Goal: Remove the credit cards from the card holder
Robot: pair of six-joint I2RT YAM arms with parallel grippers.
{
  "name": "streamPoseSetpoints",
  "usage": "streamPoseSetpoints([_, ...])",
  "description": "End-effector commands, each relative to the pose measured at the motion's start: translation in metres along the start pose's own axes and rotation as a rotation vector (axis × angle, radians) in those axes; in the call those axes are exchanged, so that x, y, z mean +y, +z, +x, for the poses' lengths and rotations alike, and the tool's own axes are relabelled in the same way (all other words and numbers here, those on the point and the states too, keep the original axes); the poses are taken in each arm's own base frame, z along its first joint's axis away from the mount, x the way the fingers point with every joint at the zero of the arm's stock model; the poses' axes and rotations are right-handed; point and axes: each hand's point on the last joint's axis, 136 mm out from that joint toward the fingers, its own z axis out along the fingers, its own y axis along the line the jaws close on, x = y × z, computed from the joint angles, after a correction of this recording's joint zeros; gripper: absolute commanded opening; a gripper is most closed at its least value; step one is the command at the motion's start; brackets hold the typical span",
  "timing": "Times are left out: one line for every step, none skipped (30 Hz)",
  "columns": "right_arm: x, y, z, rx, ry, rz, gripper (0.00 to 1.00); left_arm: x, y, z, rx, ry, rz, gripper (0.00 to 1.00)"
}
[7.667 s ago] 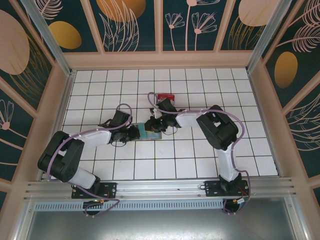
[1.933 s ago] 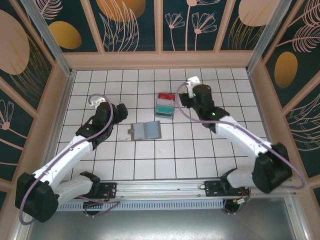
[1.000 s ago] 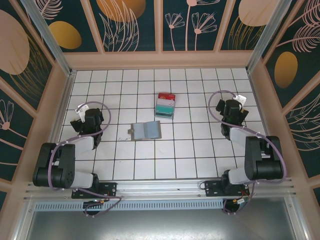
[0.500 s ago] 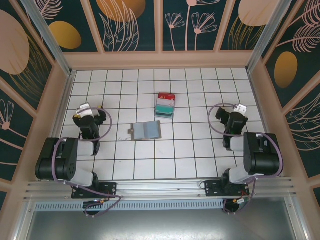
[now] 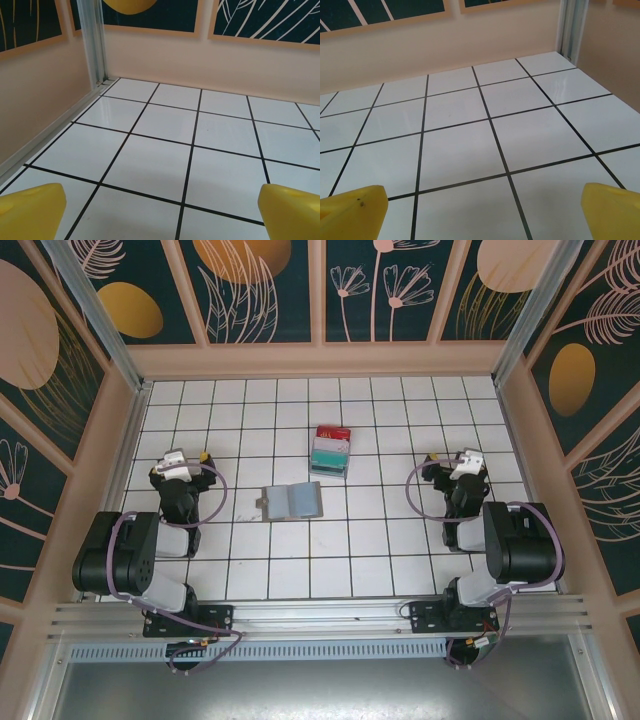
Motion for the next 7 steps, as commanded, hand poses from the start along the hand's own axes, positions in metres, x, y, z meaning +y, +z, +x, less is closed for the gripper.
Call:
streamPoseSetpoints([0.0057,-0.0009,-0.0113,-0.05,-0.004,-0.027,0.99,-0.002,-0.0003,-0.0108,-0.043,0.002,0.014,0.99])
streamPoseSetpoints([0.0054,-0.0009,-0.011,-0.049,-0.004,-0.026,0.99,-0.0034,0.0002,-0.0103,-0.04,0.006,0.021,0.99])
streamPoseSetpoints([0.0055,-0.001,-0.011,-0.049,-0.004,-0.027,0.99,-0.005,0.0011,-0.0091,-0.034,0.009,0.029,0.99])
streamPoseSetpoints([0.0056,-0.001,-0.0109,-0.048,-0.003,-0.027,0.99,-0.0051,0.001,-0.0096,-0.035,0.01,0.03,0.99])
streamPoseSetpoints([0.0054,-0.0006,-0.011,-0.048,-0.004,-0.028,0.99,-0.005,0.0006,-0.0097,-0.036,0.009,0.03,0.99])
streamPoseSetpoints([0.0057,-0.0007,-0.0115,-0.049,-0.004,-0.029,0.99,-0.0051,0.0001,-0.0099,-0.038,0.01,0.031,0.99])
streamPoseSetpoints([0.0055,-0.0004,-0.0114,-0.049,-0.002,-0.028,0.99,-0.0052,0.0002,-0.0101,-0.038,0.009,0.032,0.99])
